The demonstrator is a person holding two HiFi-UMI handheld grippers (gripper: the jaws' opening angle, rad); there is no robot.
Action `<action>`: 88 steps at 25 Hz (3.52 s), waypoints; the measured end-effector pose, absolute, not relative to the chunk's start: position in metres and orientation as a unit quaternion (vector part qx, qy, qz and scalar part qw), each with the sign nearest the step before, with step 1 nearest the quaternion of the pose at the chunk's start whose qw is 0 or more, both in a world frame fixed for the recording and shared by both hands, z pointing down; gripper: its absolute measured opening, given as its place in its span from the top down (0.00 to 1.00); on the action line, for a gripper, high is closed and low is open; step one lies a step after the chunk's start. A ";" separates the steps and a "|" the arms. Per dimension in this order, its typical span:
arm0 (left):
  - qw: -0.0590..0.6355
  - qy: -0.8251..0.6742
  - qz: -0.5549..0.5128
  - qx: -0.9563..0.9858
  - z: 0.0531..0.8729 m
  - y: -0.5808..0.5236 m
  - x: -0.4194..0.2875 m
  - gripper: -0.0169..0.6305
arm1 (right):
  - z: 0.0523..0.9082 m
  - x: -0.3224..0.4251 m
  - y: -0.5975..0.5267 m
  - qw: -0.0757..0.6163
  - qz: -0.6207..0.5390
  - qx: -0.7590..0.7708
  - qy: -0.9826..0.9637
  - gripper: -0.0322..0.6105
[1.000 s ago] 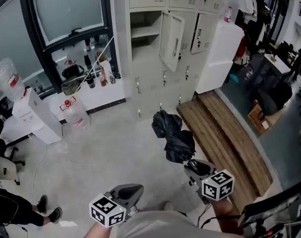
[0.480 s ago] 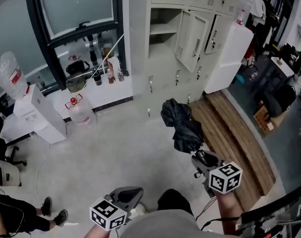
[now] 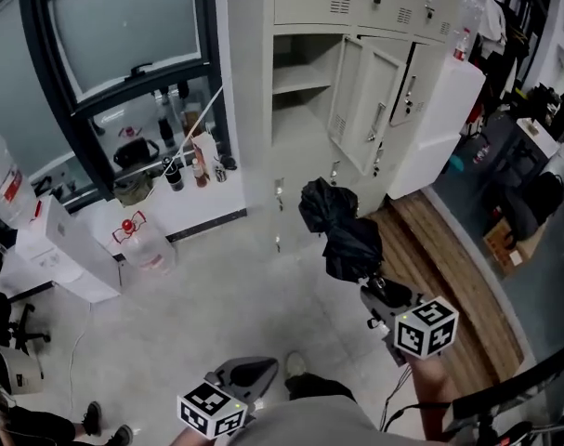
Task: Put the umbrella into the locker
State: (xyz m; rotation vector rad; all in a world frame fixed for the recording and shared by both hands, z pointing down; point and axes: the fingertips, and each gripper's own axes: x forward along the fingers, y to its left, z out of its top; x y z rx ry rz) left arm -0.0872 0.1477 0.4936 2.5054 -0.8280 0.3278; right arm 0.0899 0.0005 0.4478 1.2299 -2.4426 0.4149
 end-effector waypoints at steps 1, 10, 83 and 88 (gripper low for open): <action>0.234 -0.304 0.121 0.916 0.488 0.127 -0.083 0.96 | 0.442 0.091 -0.021 0.184 0.146 0.436 -0.869 0.72; 0.220 -0.297 0.096 0.924 0.455 -0.010 -0.043 0.96 | 0.398 0.101 -0.176 0.204 0.088 0.428 -0.876 0.72; 0.196 -0.224 0.127 0.946 0.432 -0.345 -0.153 0.96 | 0.331 -0.035 -0.674 0.212 0.056 0.468 -0.856 0.65; 0.191 -0.224 0.125 0.947 0.427 -0.316 -0.131 0.96 | 0.327 -0.023 -0.628 0.199 0.048 0.459 -0.864 0.65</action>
